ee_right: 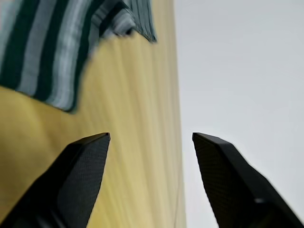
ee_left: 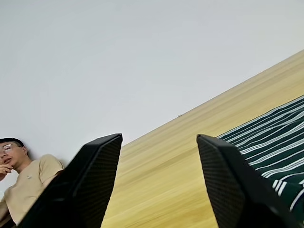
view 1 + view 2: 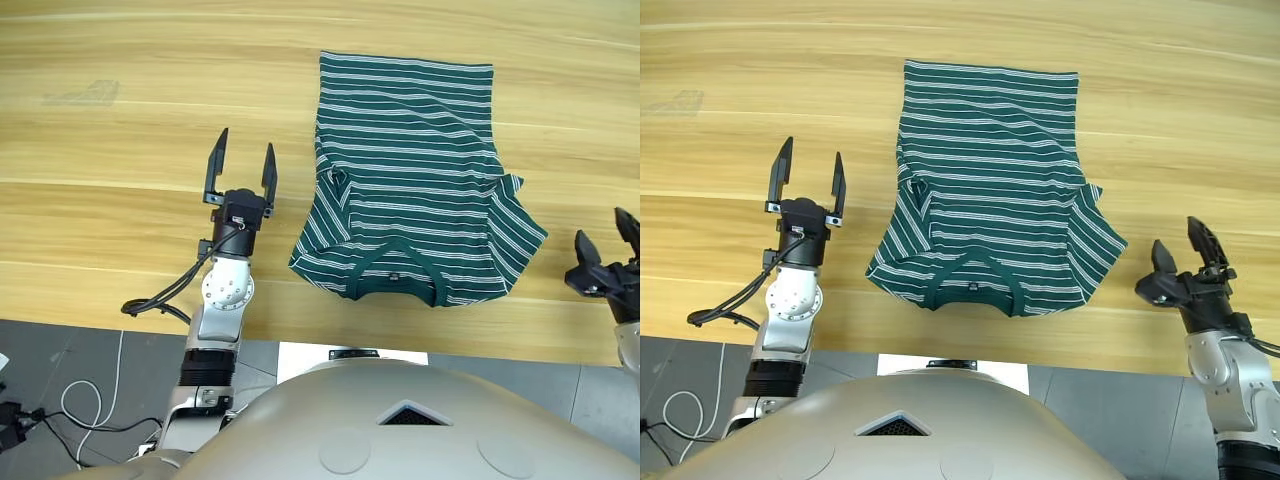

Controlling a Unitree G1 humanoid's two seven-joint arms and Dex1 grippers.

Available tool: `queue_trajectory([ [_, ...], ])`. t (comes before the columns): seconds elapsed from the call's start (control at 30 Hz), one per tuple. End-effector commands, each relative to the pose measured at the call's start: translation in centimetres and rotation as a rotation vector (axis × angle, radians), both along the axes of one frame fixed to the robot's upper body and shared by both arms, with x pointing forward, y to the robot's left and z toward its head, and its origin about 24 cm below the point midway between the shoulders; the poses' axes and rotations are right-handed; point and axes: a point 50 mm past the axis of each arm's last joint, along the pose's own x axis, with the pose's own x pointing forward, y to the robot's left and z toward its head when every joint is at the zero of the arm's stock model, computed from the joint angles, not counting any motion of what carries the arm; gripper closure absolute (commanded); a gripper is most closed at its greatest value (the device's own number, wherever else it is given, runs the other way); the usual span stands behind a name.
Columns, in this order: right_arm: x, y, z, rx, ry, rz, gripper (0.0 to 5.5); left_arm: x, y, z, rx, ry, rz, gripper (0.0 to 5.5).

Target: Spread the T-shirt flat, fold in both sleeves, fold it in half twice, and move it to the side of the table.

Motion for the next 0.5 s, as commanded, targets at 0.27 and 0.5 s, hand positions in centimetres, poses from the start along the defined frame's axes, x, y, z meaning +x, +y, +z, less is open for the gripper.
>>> queue_trajectory([
  [0.27, -1.4, 3.3, -1.2, 0.107, 0.180, 0.181, 2.29, -1.1, 1.5, 4.3, 0.153, -0.109, 0.000, 2.57],
  [0.5, -0.6, 1.8, 0.5, 0.176, 0.129, 0.140, 2.29, -1.7, 1.8, 4.8, 0.166, -0.107, 0.010, 2.57],
])
